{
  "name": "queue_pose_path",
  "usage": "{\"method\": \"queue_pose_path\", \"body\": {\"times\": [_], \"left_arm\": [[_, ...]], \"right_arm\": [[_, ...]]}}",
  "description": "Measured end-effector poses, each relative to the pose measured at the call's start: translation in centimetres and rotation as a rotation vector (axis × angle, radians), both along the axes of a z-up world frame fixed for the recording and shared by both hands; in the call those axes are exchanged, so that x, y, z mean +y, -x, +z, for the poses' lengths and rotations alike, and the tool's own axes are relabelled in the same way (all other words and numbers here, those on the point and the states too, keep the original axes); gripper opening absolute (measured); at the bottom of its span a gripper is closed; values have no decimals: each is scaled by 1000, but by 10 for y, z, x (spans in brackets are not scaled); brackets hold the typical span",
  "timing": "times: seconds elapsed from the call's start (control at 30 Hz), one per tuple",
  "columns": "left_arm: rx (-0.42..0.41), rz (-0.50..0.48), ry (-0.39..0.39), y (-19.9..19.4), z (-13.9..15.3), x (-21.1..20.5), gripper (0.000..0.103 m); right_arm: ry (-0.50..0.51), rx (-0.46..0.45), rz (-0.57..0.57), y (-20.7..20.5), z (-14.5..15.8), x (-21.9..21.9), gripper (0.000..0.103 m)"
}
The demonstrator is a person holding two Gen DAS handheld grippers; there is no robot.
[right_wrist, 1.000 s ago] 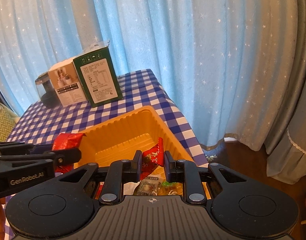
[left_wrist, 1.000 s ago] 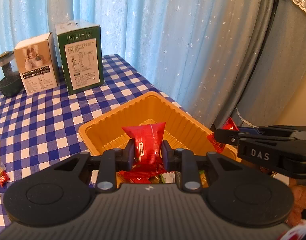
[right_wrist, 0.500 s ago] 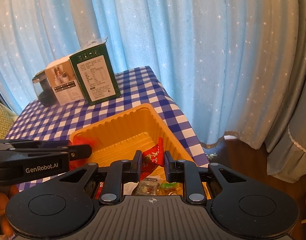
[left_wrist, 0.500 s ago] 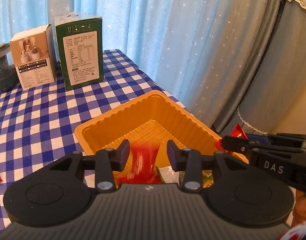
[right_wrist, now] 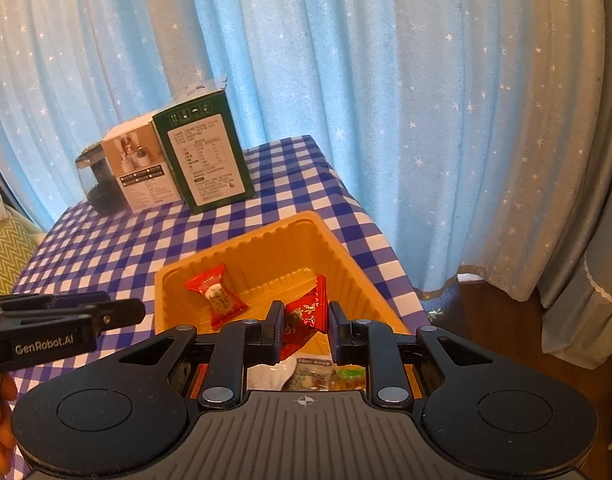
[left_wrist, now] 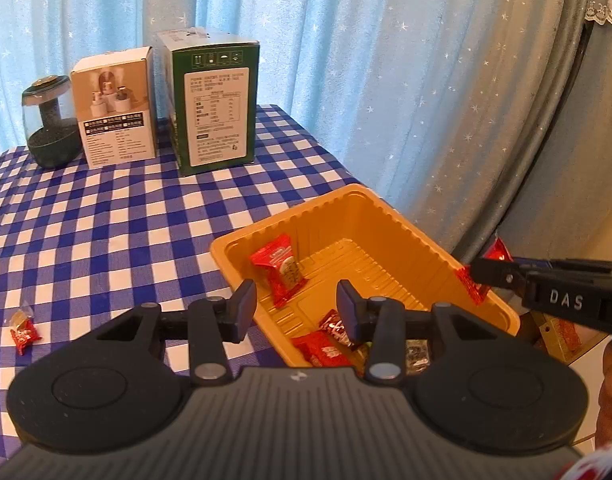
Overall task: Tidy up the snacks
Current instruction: 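Open the left tool to drop the red packet while the right tool releases its candy into the tray, then move both open tools back from the tray toward the last red candy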
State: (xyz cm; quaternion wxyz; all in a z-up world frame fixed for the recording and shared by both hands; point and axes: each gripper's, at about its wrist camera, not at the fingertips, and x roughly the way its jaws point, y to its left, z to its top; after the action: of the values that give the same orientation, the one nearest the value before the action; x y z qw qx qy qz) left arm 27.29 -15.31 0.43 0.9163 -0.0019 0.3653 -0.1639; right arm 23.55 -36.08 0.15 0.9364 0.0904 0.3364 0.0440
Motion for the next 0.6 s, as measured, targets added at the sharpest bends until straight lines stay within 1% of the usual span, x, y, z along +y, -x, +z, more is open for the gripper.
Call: {"method": "queue_pose_path", "body": {"times": [0.2, 0.3, 0.37, 0.4, 0.43, 0.47, 0.5, 0.6], "left_arm": [[2, 10, 6, 3, -1, 6, 40], [2, 18, 9, 5, -2, 9, 43], [5, 23, 9, 8, -4, 11, 46], [6, 25, 9, 10, -4, 13, 48], [5, 29, 8, 12, -4, 14, 49], [5, 32, 8, 13, -5, 16, 50], [6, 35, 10, 16, -5, 17, 51], [5, 44, 8, 24, -4, 21, 53]], "right_arm": [[-15, -6, 19, -8, -1, 7, 23], [-27, -29, 59, -14, 0, 9, 23], [-31, -33, 67, -17, 1, 9, 25], [-34, -35, 57, -18, 2, 8, 34], [-38, -40, 45, -17, 3, 6, 46], [-44, -46, 33, -16, 4, 3, 49], [-48, -48, 23, -14, 5, 1, 51], [-53, -33, 7, -7, 5, -2, 52]]}}
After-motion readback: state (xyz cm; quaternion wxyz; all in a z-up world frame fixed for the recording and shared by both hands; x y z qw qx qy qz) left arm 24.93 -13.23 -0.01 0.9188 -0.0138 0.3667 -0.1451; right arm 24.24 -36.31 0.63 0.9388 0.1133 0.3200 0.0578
